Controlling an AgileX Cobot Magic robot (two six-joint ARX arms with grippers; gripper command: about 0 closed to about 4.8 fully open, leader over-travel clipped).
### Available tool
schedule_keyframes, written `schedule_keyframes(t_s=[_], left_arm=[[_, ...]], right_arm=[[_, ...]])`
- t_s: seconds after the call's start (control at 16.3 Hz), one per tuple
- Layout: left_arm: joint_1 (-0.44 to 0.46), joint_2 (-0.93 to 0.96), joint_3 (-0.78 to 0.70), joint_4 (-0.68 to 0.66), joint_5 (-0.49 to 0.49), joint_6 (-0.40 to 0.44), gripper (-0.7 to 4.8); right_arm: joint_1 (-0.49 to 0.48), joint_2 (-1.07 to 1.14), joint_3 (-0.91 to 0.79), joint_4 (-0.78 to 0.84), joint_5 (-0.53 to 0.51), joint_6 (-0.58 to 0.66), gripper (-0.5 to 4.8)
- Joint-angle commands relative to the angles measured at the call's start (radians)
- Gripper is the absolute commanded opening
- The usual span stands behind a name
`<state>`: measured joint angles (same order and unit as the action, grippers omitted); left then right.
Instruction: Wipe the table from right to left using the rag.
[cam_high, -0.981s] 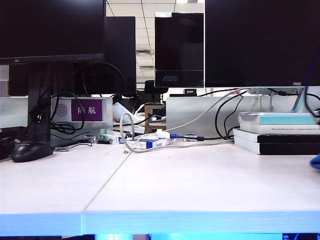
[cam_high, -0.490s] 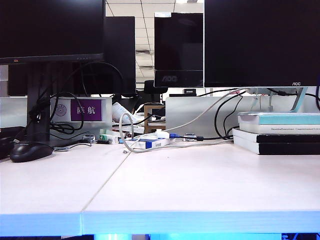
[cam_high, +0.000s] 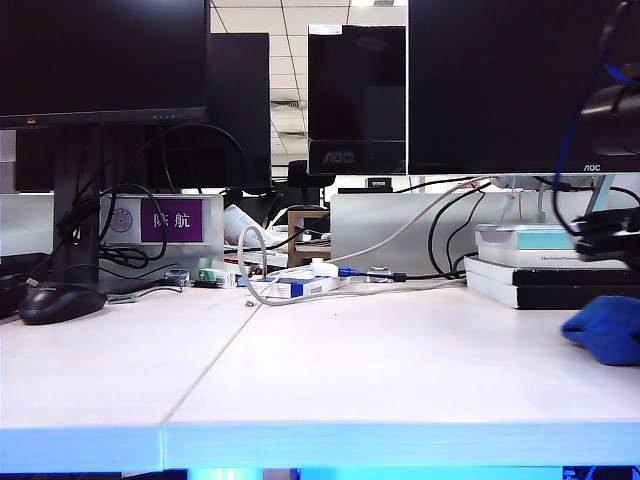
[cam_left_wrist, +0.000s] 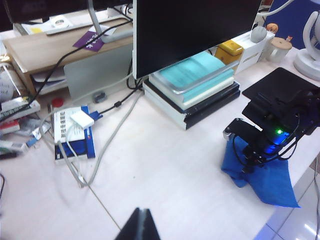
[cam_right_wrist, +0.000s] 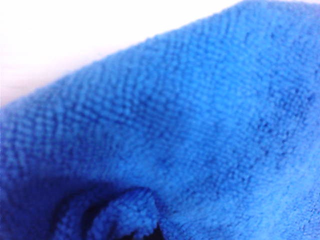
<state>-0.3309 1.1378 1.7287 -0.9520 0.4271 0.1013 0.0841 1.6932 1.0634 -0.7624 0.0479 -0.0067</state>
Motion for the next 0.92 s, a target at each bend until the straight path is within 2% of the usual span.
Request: schedule_keyframes(t_s=[0.06,0.31,0.49,0.67,0.92], left_arm=[[0.000,-0.004,0.003,-0.020,0.004,0.004,-0.06],[0.000,-0.004,0.003,-0.029,0.006,0.004,-0.05],[0.000,-0.004,0.003,-0.082,0.071,0.027,-0.05],[0.000,-0.005,0.003,-0.174,0.069,0.064,-0.05],[0.000,-0.005,0.003,-0.178,0.064,0.068,-0.05]], right_arm=[[0.051,0.026,-0.023,-0.019,-0.114,0.025,-0.06],[0.125,0.026,-0.023,-0.018,-0.115,0.033,-0.06],[0.169,0.026,-0.022,-0.018,-0.139,0.036,-0.06],[0.188,0.026,-0.014,-0.021,-0.159,0.063,-0.06],[0.237,0.027,0.018,-0.017,-0.159,0.063,-0.06]])
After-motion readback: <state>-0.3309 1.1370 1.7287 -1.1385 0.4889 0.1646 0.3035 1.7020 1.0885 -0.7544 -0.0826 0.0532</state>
